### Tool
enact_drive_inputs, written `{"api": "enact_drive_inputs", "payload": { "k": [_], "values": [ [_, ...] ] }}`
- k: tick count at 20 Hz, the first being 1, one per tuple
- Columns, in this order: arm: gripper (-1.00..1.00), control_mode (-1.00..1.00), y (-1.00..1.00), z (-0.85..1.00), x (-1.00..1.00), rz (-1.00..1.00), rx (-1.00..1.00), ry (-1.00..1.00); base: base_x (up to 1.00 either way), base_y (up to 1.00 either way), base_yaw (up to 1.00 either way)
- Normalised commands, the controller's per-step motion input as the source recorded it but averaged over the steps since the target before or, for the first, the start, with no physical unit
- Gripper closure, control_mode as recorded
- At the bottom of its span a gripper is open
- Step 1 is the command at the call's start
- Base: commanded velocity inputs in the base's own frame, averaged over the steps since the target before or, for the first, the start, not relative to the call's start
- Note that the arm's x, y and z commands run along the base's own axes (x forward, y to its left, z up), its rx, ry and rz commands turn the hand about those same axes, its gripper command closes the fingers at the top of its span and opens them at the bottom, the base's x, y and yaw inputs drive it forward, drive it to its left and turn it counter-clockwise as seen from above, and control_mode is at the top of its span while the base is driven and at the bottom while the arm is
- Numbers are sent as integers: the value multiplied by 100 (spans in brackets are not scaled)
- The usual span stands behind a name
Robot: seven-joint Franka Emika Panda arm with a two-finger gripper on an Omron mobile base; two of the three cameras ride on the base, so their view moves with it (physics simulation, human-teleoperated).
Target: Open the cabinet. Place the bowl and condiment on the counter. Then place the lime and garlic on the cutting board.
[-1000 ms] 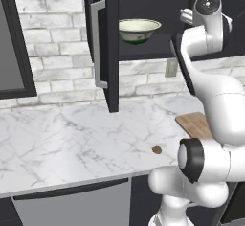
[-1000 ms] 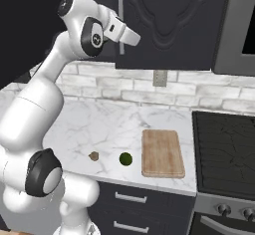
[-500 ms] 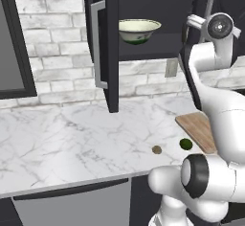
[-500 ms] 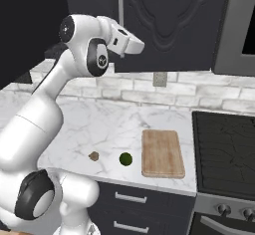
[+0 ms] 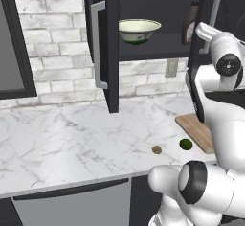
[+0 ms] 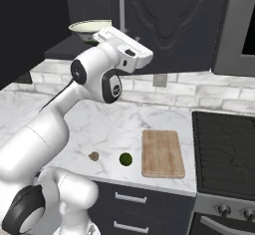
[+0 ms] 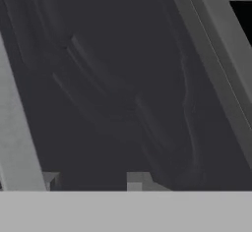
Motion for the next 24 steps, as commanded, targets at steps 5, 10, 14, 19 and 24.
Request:
{"api": "enact_drive_inputs", "payload": {
  "k": [5,10,14,19,24],
  "values": [
    [100,-100,-100,-49,-18,-2,4,8,0,0,0],
    [100,-100,-100,-33,-37,-4,8,16,0,0,0],
    [100,-100,-100,-24,-62,-5,11,20,0,0,0],
    [100,-100,-100,-19,-79,-4,13,19,0,0,0],
    [100,-100,-100,-25,-73,-2,15,18,0,0,0]
  ]
}}
